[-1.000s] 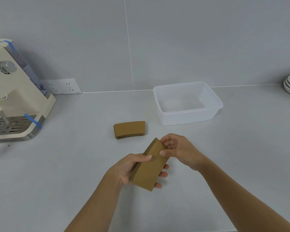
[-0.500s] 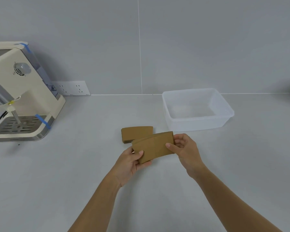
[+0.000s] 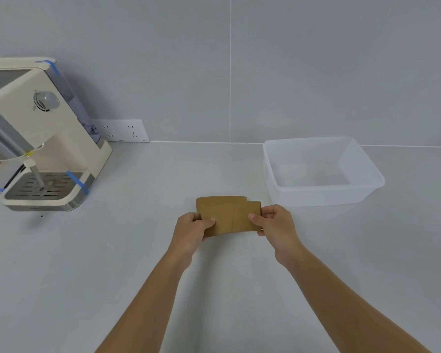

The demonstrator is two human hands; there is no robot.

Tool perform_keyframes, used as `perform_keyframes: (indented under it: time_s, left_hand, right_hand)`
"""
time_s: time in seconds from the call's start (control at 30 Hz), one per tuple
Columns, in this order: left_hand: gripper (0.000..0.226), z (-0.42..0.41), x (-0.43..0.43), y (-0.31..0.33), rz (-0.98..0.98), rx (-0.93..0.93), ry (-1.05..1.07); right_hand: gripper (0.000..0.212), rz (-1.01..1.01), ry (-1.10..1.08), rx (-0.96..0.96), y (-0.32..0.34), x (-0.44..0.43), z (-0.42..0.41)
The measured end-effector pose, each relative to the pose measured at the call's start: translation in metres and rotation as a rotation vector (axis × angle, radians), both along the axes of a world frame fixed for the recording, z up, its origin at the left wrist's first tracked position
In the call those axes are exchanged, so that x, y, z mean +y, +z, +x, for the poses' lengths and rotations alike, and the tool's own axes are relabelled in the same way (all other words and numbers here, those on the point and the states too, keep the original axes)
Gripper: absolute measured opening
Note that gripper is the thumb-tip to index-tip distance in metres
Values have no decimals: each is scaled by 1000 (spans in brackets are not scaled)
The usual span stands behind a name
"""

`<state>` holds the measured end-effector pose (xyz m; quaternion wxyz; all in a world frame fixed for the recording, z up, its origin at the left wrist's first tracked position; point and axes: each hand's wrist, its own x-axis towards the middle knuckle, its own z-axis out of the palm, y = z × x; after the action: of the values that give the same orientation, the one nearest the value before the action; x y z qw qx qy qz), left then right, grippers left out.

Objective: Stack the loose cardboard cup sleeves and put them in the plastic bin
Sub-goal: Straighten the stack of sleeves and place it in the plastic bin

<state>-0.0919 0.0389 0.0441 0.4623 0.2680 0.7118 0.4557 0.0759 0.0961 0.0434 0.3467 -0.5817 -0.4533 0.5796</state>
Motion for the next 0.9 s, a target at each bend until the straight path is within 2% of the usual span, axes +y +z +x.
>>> perform_keyframes:
  time_s: [0.17, 0.33, 0.43, 0.57, 0.73, 0.8, 0.9]
  left_hand:
    - [10, -18, 29, 8, -77, 75, 11]
    - [18, -31, 51, 8, -152, 50, -15]
    - [34, -33, 56, 4, -186, 44, -31]
    - [26, -35, 58, -5, -194, 26, -26]
    - [25, -37, 65, -8, -190, 41, -10]
    - [37, -37, 68, -8, -218, 23, -6]
    - [47, -39, 72, -7, -278, -3, -24]
  right_hand:
    - [21, -57, 25, -59, 7, 27, -19]
    - [19, -85, 46, -84, 5, 43, -33]
    - [23, -114, 47, -110, 0, 47, -36]
    - [39, -155, 72, -143, -7, 49, -36]
    - [34, -196, 75, -171, -16, 51, -39]
    - [25, -218, 97, -181, -15, 54, -38]
    - [33, -264, 126, -158, -12, 59, -37]
